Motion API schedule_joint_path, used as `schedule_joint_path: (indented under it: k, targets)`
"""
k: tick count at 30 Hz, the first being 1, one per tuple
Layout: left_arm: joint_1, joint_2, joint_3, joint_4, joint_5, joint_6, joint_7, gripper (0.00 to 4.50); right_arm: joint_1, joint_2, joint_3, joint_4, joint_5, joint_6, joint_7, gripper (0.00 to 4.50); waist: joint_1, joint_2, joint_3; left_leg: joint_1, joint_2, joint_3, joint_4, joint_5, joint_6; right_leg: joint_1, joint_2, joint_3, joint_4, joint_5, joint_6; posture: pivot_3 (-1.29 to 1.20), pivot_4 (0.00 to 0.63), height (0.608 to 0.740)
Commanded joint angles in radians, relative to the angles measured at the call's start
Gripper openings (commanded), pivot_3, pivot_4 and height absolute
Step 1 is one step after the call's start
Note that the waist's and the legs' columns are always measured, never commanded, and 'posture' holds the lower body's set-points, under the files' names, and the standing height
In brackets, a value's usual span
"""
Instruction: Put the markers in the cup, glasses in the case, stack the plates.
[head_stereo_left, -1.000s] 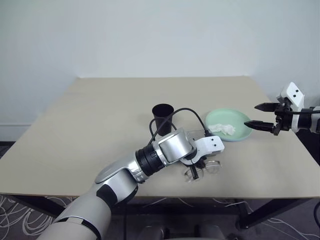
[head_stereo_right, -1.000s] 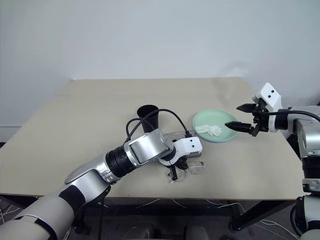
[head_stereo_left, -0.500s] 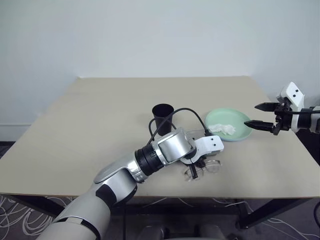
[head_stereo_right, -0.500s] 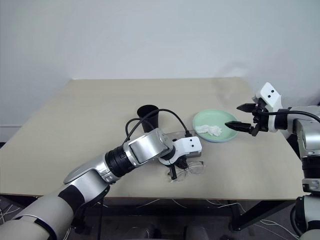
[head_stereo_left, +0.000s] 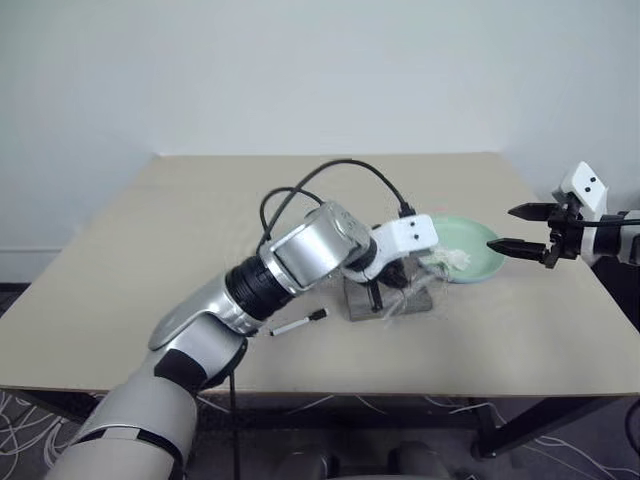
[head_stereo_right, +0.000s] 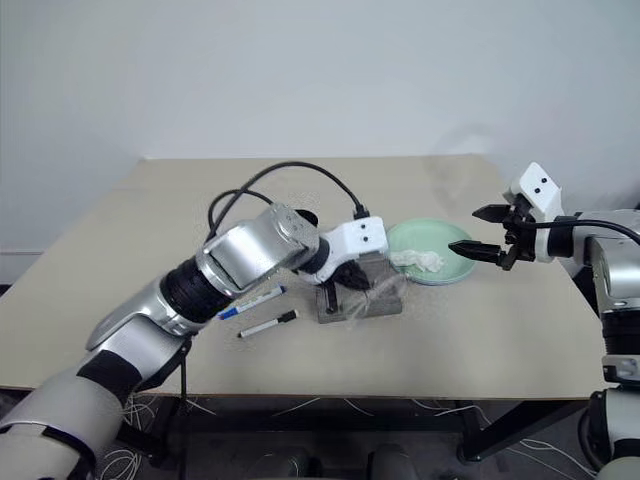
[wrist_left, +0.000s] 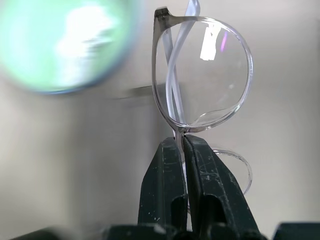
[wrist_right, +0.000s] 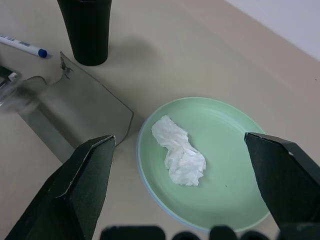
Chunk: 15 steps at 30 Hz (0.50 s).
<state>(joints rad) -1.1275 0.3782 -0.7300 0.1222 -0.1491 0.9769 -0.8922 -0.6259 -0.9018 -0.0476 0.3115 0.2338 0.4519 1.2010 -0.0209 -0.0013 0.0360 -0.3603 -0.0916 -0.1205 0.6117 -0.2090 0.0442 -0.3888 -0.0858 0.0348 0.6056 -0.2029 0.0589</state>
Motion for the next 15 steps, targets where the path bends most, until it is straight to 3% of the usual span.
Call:
schedule_joint_path:
  k: [1, 7, 15]
  targets:
    - [-0.030, 0.009, 0.010, 0.151, 0.111, -0.173, 0.031, 0.01, -0.037, 0.002, -0.012, -0.008, 0.009, -0.021, -0.008, 4.50, 0.001, 0.001, 0.000, 0.000, 0.000, 0.000, 0.000, 0.000, 0.000, 0.000, 0.000, 0.000, 0.000, 0.000, 0.000, 0.00, 0.000, 0.732]
    - [0.029, -0.048, 0.018, 0.262, 0.197, -0.355, 0.048, 0.01, -0.045, 0.006, -0.013, -0.003, 0.008, -0.028, -0.009, 4.50, 0.006, 0.002, -0.001, -0.001, -0.001, -0.001, 0.000, -0.001, 0.002, 0.000, -0.001, 0.000, -0.001, 0.000, 0.000, 0.00, 0.000, 0.732]
    - [0.090, -0.107, 0.023, 0.266, 0.253, -0.372, 0.010, 0.01, -0.046, 0.011, -0.012, 0.000, 0.008, -0.033, -0.014, 4.50, 0.007, 0.002, -0.001, -0.002, -0.001, 0.000, 0.001, -0.002, 0.003, -0.001, 0.000, 0.001, -0.001, 0.000, 0.001, 0.00, 0.000, 0.732]
